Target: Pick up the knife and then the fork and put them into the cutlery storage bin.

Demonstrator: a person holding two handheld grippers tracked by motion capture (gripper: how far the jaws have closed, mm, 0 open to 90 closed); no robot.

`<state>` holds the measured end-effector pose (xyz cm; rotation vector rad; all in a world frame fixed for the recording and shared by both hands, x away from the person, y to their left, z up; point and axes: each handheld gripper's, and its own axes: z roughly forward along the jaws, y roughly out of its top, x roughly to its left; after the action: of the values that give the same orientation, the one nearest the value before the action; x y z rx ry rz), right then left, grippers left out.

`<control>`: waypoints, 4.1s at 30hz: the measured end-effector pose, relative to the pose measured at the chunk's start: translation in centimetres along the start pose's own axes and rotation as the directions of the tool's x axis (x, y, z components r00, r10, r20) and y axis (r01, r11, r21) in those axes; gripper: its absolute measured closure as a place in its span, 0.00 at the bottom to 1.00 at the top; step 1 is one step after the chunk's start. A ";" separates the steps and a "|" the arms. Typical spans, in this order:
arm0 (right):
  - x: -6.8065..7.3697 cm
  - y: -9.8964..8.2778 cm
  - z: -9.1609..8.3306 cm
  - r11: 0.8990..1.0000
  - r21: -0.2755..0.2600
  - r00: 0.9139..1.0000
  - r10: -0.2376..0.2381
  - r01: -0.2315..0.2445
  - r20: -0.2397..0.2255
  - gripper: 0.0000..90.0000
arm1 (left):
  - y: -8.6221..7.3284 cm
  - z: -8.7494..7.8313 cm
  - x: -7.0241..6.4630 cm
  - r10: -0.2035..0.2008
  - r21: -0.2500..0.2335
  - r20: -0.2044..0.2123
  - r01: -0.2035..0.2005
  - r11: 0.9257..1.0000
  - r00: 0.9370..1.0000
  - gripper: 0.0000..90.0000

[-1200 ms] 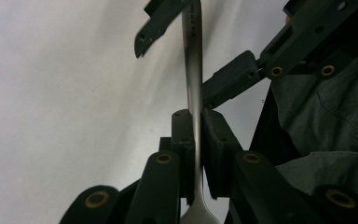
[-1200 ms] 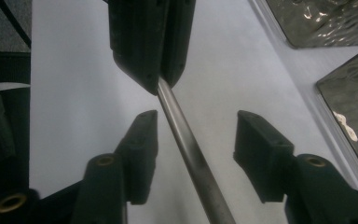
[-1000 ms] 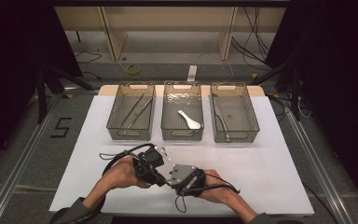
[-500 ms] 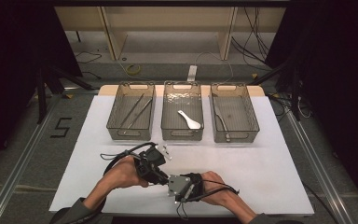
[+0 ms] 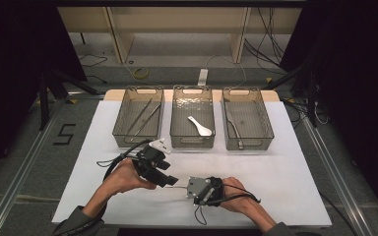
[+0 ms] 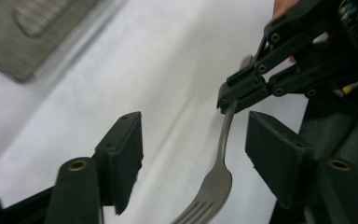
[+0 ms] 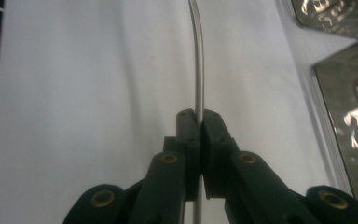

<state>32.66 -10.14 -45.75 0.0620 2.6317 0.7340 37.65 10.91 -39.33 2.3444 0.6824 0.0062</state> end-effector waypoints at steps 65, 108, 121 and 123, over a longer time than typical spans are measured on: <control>-8.7 -6.6 -6.2 0.876 -0.177 0.848 0.480 -0.449 0.226 0.97 | -6.0 -2.8 1.3 -0.193 -0.515 -0.172 0.079 0.854 0.966 0.19; -21.5 -10.0 -5.2 0.585 -0.149 0.539 0.801 -0.797 0.260 0.97 | -6.7 -3.2 1.1 -0.206 -0.528 -0.202 0.071 0.847 0.958 0.18; -22.5 -11.4 -3.8 0.517 -0.111 0.473 0.836 -0.849 0.278 0.97 | -6.7 -3.2 1.1 -0.202 -0.530 -0.206 0.065 0.845 0.957 0.17; -22.5 -11.4 -3.7 0.506 -0.106 0.462 0.842 -0.856 0.279 0.97 | -6.6 -3.2 1.1 -0.202 -0.530 -0.207 0.064 0.846 0.957 0.17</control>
<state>52.61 -25.10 -40.29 1.4995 2.1761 0.8436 34.85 17.58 -41.17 1.7815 0.8481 0.3924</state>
